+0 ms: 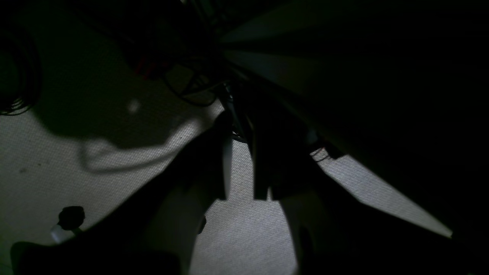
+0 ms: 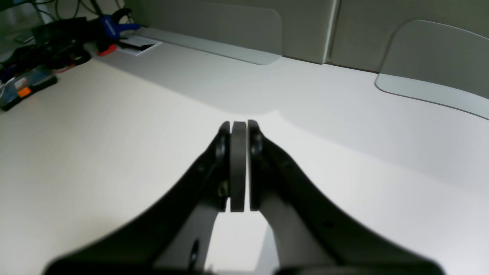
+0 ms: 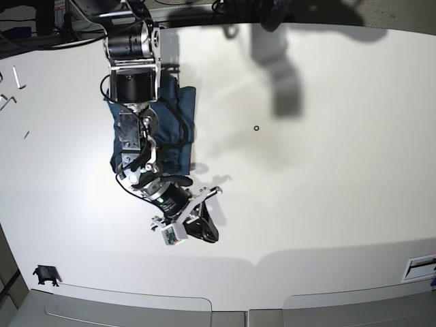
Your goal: Fold the T-shirt properly
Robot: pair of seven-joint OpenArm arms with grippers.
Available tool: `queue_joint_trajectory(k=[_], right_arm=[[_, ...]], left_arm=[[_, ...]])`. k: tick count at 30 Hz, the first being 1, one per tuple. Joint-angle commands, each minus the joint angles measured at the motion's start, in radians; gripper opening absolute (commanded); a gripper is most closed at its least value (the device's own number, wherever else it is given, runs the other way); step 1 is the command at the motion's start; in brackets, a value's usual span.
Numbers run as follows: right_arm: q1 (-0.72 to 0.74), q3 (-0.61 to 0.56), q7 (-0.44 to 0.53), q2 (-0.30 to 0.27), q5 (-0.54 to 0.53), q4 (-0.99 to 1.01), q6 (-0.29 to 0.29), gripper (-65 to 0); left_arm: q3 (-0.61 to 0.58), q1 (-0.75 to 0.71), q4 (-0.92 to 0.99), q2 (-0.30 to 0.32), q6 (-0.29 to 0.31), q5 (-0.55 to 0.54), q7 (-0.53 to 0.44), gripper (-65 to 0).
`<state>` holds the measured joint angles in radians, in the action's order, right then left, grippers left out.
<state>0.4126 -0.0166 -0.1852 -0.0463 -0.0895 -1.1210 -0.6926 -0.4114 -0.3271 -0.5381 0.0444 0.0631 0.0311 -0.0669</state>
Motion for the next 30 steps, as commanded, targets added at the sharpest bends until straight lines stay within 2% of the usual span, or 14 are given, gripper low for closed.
queue_joint_trajectory(k=[1,11,15,19,24,27,30], right_arm=[[0.033,0.003,0.023,0.002,-0.021,-0.016,-0.006,-65.0],[0.033,0.003,-0.003,0.002,-0.014,-0.016,-0.006,-65.0],[0.034,0.003,-0.003,0.002,-0.014,-0.016,0.296,-65.0],[0.033,0.003,-0.002,0.002,-0.014,-0.016,0.536,-65.0],[0.033,0.003,0.055,0.002,-0.015,-0.016,0.85,-65.0],[0.034,0.003,0.078,0.002,-0.014,-0.016,1.014,-65.0],[0.033,0.003,0.083,0.002,-0.014,-0.016,1.129,-65.0]], left_arm=[[-0.002,-0.011,-0.005,-0.008,0.01,0.002,-0.01,-56.9],[-0.002,-0.011,-0.005,-0.008,0.01,0.002,-0.01,-56.9],[-0.002,-0.011,-0.005,-0.008,0.01,0.002,-0.01,-56.9],[-0.002,-0.011,-0.005,-0.008,0.01,0.002,-0.01,-56.9],[-0.002,-0.011,-0.005,-0.008,0.01,0.002,-0.01,-56.9],[-0.002,-0.011,-0.005,-0.008,0.01,0.002,-0.01,-56.9],[-0.002,-0.011,-0.005,-0.008,0.01,0.002,-0.01,-56.9]])
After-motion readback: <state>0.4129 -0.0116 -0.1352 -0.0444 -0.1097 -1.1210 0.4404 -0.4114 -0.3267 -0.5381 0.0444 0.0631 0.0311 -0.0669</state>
